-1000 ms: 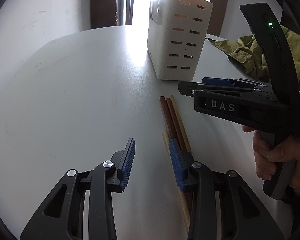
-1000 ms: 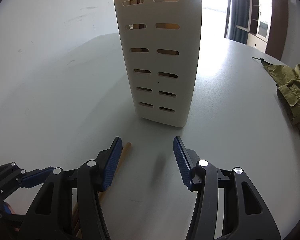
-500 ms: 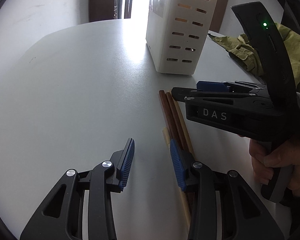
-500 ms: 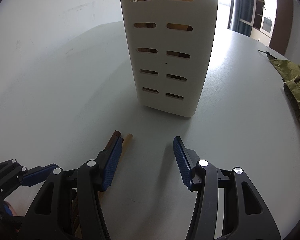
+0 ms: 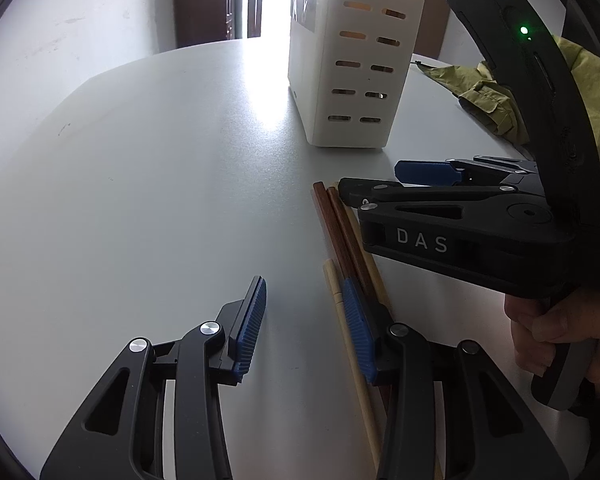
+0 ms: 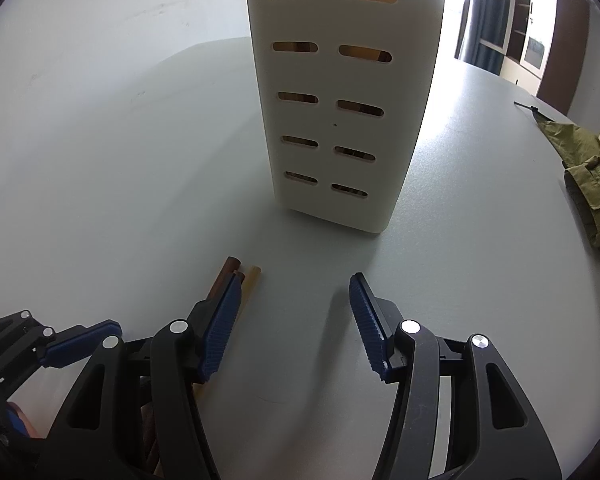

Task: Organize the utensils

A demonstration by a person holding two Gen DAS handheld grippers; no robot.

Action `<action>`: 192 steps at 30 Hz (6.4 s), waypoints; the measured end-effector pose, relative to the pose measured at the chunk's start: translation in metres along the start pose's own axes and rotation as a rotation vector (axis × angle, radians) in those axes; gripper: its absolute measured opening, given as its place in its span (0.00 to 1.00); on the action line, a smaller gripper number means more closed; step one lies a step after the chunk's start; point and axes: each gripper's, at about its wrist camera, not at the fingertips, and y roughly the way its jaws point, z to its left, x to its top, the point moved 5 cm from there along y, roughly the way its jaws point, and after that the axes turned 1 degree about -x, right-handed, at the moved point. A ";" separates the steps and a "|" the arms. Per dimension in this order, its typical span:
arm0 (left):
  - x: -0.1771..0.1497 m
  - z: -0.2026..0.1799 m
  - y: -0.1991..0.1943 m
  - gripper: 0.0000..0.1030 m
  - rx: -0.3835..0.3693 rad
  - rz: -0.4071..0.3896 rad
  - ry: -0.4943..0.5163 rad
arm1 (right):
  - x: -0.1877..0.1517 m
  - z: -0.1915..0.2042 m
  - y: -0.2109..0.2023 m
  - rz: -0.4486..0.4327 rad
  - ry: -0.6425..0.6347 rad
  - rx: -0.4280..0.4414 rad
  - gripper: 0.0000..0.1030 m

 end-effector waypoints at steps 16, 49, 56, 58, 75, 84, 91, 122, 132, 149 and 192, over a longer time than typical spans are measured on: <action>-0.001 0.005 -0.002 0.39 0.038 0.009 0.014 | 0.001 0.008 0.004 0.016 -0.048 -0.021 0.55; 0.015 0.019 -0.012 0.04 0.033 0.020 -0.048 | 0.016 -0.004 -0.016 0.006 0.011 0.044 0.07; 0.033 0.014 -0.038 0.04 0.036 -0.069 -0.030 | 0.031 -0.011 -0.050 -0.097 0.033 0.063 0.07; 0.038 0.012 -0.049 0.04 0.029 -0.104 -0.027 | 0.035 -0.012 -0.059 -0.125 0.035 0.072 0.07; 0.101 -0.024 -0.125 0.04 0.006 -0.354 0.047 | 0.060 -0.020 -0.142 -0.367 0.016 0.060 0.06; 0.122 -0.033 -0.140 0.03 0.013 -0.422 0.086 | 0.073 -0.025 -0.171 -0.470 -0.005 0.046 0.07; 0.137 -0.034 -0.152 0.00 -0.007 -0.477 0.089 | 0.084 -0.032 -0.175 -0.524 0.002 0.052 0.06; 0.157 0.032 -0.062 0.00 -0.046 -0.242 -0.127 | 0.098 -0.053 -0.157 -0.502 0.025 0.050 0.06; 0.159 0.059 -0.003 0.18 -0.055 -0.101 -0.205 | 0.102 -0.062 -0.146 -0.478 0.029 0.044 0.06; 0.176 0.067 0.085 0.27 0.015 0.038 -0.214 | 0.110 -0.077 -0.124 -0.435 0.024 0.026 0.06; 0.166 0.073 0.140 0.05 0.110 0.141 -0.104 | 0.110 -0.067 -0.109 -0.394 -0.003 0.018 0.06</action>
